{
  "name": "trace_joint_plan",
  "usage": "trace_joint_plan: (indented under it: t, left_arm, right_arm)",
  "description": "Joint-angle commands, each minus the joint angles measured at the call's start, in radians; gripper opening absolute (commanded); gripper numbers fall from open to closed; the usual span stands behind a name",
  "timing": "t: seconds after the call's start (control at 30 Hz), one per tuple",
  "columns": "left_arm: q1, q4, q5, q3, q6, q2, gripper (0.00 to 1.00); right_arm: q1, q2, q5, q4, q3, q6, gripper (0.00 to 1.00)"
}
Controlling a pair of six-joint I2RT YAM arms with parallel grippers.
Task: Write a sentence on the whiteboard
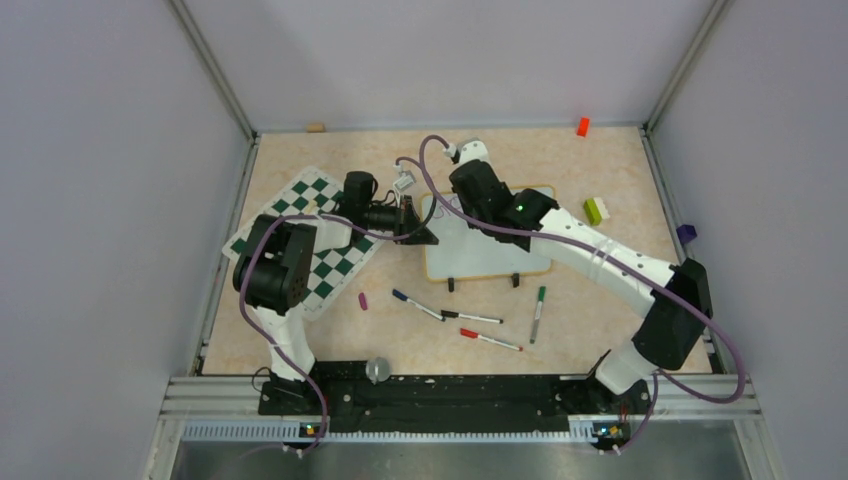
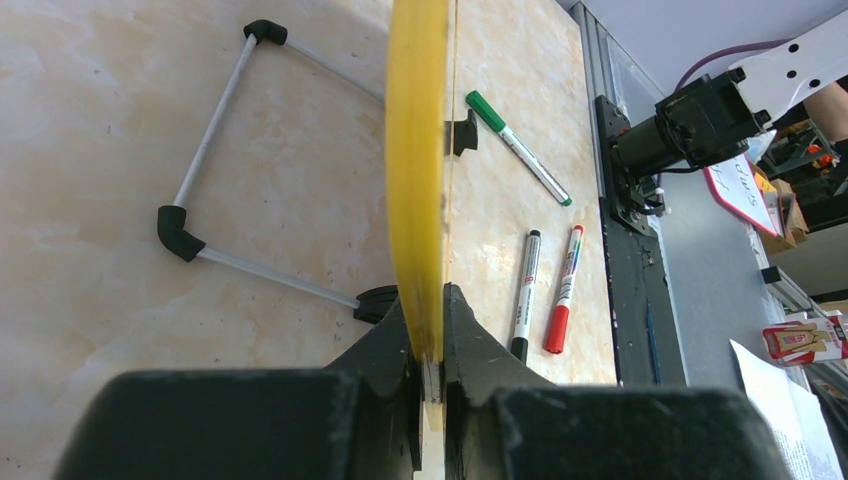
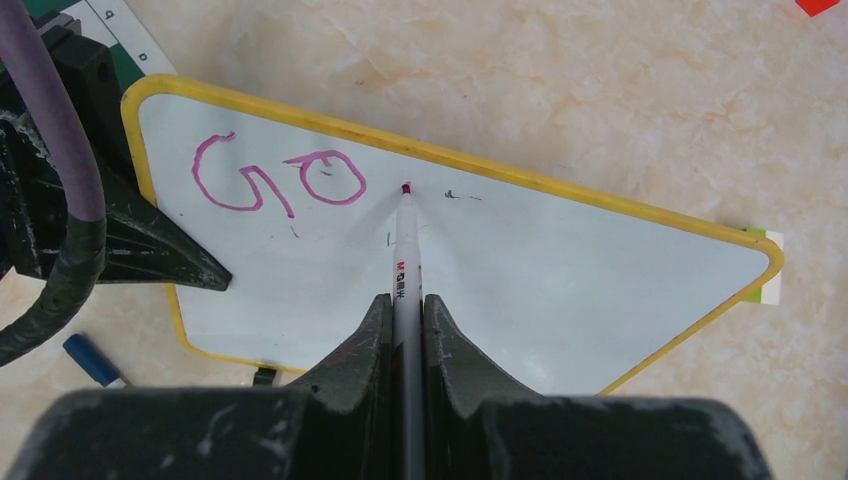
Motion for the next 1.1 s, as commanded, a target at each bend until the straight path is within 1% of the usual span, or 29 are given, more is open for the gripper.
trace_joint_plan:
  t: [0.0, 0.23, 0.47, 1.07]
  left_arm:
    - [-0.019, -0.043, -0.016, -0.002, 0.068, -0.001, 0.0]
    - [-0.02, -0.045, -0.017, -0.003, 0.071, -0.003, 0.0]
    - [-0.021, -0.048, -0.019, -0.003, 0.071, -0.004, 0.0]
    - [-0.022, -0.051, -0.023, -0.002, 0.075, -0.004, 0.0]
  right_arm:
    - [-0.013, 0.017, 0.0, 0.038, 0.029, 0.004, 0.0]
    - [-0.013, 0.012, -0.048, 0.036, 0.005, -0.004, 0.0]
    - [-0.013, -0.006, -0.056, 0.018, -0.038, 0.007, 0.0]
    - [-0.027, -0.031, 0.035, -0.021, -0.046, 0.014, 0.0]
